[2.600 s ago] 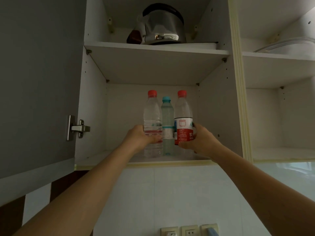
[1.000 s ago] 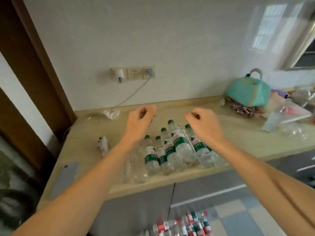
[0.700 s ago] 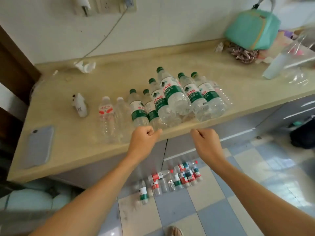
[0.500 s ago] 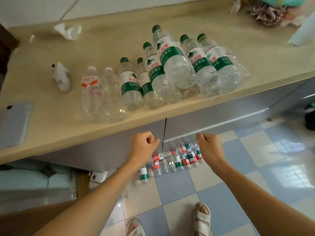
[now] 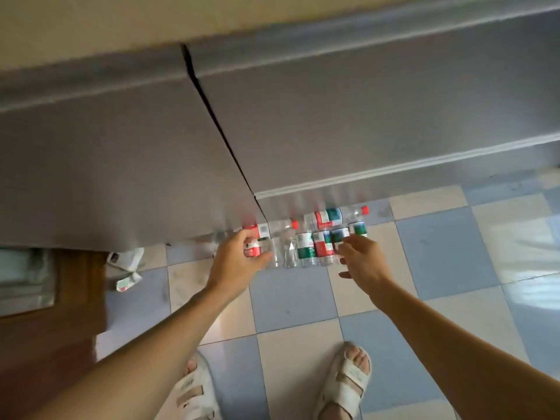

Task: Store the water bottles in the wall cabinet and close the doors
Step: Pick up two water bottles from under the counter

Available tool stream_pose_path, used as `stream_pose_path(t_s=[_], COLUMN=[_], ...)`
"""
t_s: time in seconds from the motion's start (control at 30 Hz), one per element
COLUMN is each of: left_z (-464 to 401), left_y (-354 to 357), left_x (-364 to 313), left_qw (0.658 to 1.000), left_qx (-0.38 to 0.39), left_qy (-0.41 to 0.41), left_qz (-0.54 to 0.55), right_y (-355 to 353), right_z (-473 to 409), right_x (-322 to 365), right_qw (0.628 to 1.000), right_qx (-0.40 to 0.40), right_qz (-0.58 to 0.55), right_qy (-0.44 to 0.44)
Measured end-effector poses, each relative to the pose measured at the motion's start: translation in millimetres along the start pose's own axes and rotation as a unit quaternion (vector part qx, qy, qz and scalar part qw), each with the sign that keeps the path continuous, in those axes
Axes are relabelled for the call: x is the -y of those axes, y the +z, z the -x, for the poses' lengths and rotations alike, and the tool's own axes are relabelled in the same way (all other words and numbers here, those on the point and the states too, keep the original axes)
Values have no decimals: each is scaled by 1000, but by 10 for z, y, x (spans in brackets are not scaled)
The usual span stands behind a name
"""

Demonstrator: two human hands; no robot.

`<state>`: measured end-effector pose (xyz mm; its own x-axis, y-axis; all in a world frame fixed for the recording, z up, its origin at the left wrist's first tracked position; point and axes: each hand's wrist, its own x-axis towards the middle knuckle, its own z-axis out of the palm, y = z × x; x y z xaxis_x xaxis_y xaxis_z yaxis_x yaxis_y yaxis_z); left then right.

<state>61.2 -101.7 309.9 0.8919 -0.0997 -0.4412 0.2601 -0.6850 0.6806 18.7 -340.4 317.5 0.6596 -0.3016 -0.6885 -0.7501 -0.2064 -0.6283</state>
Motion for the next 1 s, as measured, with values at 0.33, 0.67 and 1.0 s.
stream_pose_path(t_s=[0.33, 0.67, 1.0], left_z=[-1042, -1589, -1263], left_y=[1453, 1975, 2091], left_x=[1336, 2105, 2196], left_qw=[979, 940, 919], left_qx=[-21, -48, -58], left_qy=[20, 79, 88], left_qz=[-200, -329, -379], right_y=[570, 1140, 1365], right_z=[-1503, -2742, -2387], right_x=[-1199, -1658, -2157], right_qw=[984, 921, 928], right_qx=[-17, -109, -149], right_qz=[169, 333, 284], right_qy=[-56, -168, -187])
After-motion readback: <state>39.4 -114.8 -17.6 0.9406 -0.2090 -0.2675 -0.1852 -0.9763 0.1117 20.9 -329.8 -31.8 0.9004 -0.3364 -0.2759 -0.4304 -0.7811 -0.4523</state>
